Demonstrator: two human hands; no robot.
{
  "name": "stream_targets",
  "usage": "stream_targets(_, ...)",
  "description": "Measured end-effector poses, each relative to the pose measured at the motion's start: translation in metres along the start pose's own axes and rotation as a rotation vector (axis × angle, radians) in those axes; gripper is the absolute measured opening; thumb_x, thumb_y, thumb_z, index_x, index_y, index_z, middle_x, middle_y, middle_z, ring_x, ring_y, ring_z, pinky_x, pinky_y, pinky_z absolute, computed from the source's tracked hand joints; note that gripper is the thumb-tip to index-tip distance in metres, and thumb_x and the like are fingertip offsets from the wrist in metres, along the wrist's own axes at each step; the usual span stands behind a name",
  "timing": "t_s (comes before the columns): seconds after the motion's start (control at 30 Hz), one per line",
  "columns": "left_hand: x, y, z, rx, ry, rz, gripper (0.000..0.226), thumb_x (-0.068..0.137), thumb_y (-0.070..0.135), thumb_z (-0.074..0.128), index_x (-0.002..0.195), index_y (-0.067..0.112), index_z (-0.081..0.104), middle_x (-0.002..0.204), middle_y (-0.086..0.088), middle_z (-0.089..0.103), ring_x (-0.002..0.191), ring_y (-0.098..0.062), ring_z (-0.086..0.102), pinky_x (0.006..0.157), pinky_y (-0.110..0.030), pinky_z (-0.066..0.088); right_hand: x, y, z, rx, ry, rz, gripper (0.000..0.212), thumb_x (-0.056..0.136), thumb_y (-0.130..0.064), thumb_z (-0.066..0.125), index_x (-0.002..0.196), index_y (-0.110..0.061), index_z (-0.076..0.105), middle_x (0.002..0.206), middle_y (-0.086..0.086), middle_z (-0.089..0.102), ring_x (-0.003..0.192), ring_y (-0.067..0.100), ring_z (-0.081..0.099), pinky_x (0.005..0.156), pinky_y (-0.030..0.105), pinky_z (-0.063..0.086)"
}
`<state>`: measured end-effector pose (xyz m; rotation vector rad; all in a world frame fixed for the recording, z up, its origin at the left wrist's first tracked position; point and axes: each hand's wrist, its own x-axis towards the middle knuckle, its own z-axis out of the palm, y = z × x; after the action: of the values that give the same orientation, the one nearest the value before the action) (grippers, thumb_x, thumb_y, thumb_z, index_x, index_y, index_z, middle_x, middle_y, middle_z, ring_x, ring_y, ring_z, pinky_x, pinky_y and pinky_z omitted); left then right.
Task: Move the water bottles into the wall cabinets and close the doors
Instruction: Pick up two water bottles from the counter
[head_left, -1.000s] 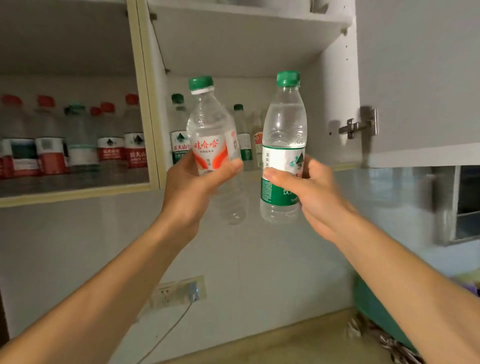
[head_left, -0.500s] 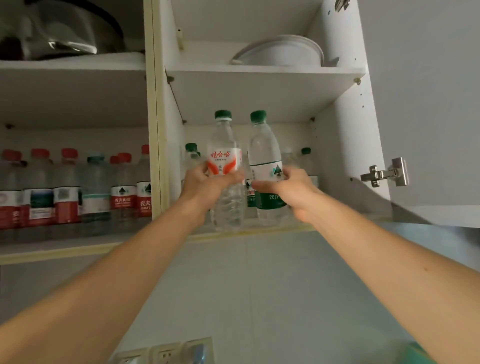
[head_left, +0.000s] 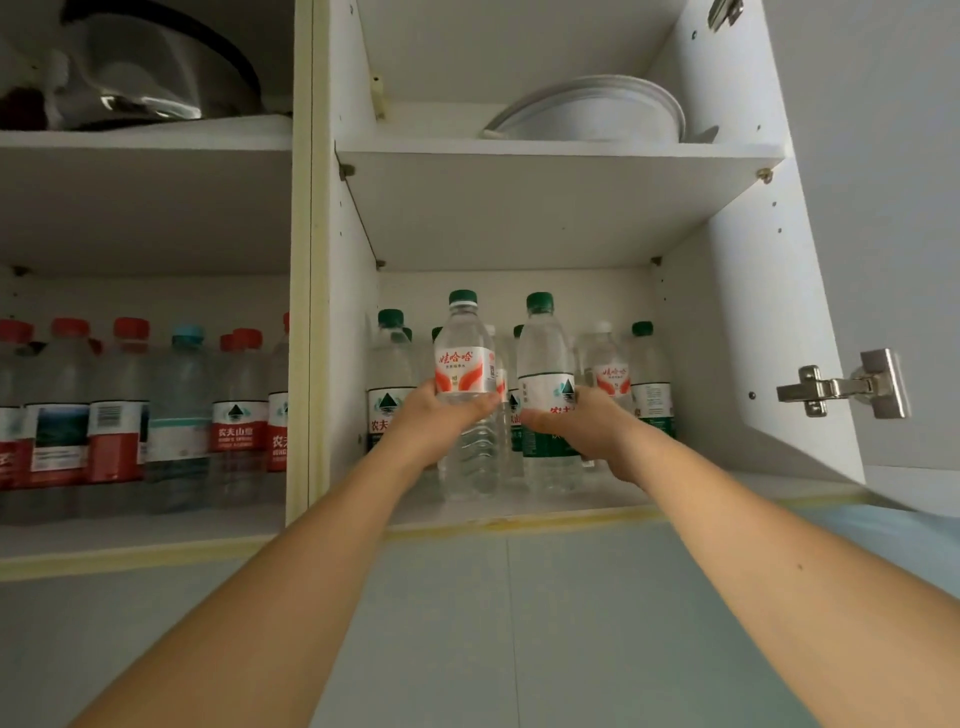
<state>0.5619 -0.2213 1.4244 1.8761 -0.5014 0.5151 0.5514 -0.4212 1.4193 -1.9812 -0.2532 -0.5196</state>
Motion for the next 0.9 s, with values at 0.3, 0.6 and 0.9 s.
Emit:
stream_targets(0.3,0.027,-0.010,0.014,0.045,0.027,-0.037,0.040,0.086,0.051,0.072,0.114,0.034,0.049,0.089,0.019,0.051,0.079,-0.001,0.046,0.083,-0.034,0.039,0.009,-0.001,0.012,-0.052,-0.005,-0.002,0.038,0.089,-0.040,0.075,0.110,-0.017,0.053,0.105,0.004,0.064,0.090,0.016,0.061,0.066,0.026,0.048)
stream_targets(0.6,0.021,-0.008,0.012,0.110,0.027,-0.031,0.066,0.084,0.061,0.069,0.137,0.025,0.050,0.120,0.003,0.060,0.107,-0.021,0.056,0.082,-0.037,0.044,0.000,-0.012,0.009,-0.032,-0.064,0.010,0.027,0.091,-0.040,0.073,0.092,-0.024,0.051,0.085,-0.003,0.062,0.069,0.006,0.057,0.041,0.011,0.042)
stream_targets(0.9,-0.003,0.003,0.001,0.208,-0.069,-0.063,0.055,0.089,0.057,0.064,0.134,0.026,0.056,0.122,-0.001,0.064,0.100,-0.019,0.057,0.088,-0.039,0.052,-0.027,-0.022,0.014,-0.193,-0.058,0.007,0.024,0.097,-0.028,0.066,0.117,-0.022,0.056,0.108,-0.001,0.065,0.090,0.013,0.062,0.076,0.029,0.050)
